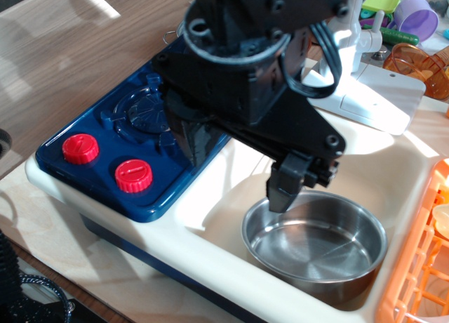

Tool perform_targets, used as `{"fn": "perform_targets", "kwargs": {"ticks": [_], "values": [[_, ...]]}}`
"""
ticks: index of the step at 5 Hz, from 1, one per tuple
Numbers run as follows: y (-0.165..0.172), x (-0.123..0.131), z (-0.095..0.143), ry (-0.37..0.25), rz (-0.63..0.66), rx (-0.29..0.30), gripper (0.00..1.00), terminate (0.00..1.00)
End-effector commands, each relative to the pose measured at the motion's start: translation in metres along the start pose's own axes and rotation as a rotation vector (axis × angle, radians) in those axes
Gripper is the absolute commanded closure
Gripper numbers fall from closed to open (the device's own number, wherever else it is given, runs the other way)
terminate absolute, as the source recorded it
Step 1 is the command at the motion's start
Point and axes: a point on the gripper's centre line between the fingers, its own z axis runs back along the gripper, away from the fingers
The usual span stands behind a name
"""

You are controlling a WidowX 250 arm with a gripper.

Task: Put pan on stove from sink

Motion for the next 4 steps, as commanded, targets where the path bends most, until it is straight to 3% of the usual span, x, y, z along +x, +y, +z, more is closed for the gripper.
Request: {"fn": "perform_targets", "kwargs": {"ticks": [1,4], "values": [[0.0,0.0,0.0,0.0,0.0,0.0,0.0,0.0],[0.001,0.001,-0.037,0.097,0.342,-0.093,0.0,0.0]]}}
